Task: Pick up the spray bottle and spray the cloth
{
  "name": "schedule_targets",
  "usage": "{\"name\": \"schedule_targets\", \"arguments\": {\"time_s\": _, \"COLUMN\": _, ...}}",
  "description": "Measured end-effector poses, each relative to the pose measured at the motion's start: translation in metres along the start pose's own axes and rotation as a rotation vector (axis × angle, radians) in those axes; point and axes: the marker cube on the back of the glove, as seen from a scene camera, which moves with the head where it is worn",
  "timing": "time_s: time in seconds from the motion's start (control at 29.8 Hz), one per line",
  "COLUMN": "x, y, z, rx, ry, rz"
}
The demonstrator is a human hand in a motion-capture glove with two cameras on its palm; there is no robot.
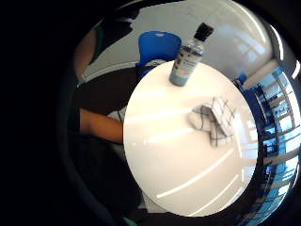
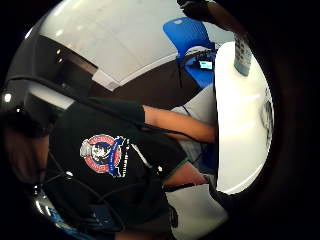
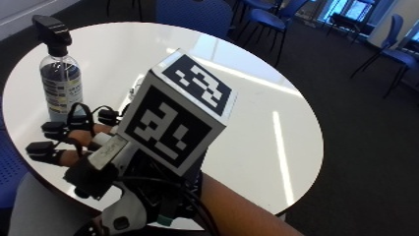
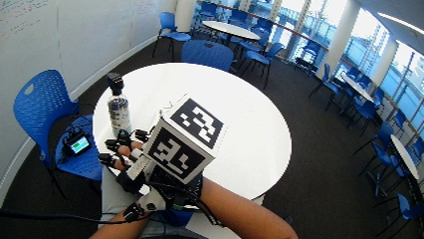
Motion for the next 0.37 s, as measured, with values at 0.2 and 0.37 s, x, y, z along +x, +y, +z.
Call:
{"name": "schedule_targets", "arguments": {"time_s": 0.2, "x": 0.0011, "y": 0.0052, "z": 0.0085, "rx": -0.02, "ry": 0.078, "rz": -0.001}}
{"name": "schedule_targets", "arguments": {"time_s": 0.37, "x": 0.0026, "y": 0.0073, "z": 0.0105, "rx": -0.024, "ry": 0.109, "rz": -0.003}}
